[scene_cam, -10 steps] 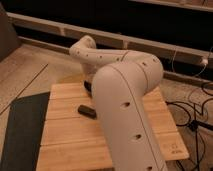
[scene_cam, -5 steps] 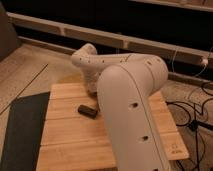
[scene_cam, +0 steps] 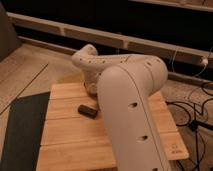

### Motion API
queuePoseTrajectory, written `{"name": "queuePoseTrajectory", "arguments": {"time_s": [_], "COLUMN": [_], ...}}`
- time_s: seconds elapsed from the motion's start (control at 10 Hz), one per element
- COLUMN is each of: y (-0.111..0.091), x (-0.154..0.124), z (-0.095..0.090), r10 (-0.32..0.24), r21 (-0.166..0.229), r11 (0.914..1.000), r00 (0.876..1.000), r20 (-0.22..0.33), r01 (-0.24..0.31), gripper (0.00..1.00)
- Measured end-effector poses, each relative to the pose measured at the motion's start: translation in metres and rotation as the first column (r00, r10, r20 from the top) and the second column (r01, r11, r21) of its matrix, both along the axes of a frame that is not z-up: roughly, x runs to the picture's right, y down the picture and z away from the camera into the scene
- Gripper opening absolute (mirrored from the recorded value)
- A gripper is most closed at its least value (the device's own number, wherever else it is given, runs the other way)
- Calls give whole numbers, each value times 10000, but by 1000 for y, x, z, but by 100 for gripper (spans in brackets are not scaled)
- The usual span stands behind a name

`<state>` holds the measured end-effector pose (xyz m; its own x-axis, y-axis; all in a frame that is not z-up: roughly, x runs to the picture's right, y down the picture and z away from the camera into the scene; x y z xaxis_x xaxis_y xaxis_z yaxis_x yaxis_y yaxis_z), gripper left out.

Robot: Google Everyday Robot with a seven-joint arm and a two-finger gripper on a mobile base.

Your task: Place the bottle in the ceramic bowl

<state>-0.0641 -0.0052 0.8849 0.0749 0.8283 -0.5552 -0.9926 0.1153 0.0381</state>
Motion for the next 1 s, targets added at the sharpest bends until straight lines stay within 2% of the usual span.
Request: {"name": "queuePoseTrajectory", "arguments": {"time_s": [0.5, 0.7, 0.9, 1.0], "y": [-13, -14, -25, -36], "x": [-4, -10, -42, -74], "z": [17, 19, 4, -19], "r10": [911, 865, 563, 374], "r21": [173, 125, 256, 437], "r11": [9955, 9960, 9976, 9975], "r00": [9922, 9874, 9697, 9408], "r20": [845, 1326, 2378, 3368], "r01": [-929, -890, -642, -553], "gripper": [80, 80, 80, 80]}}
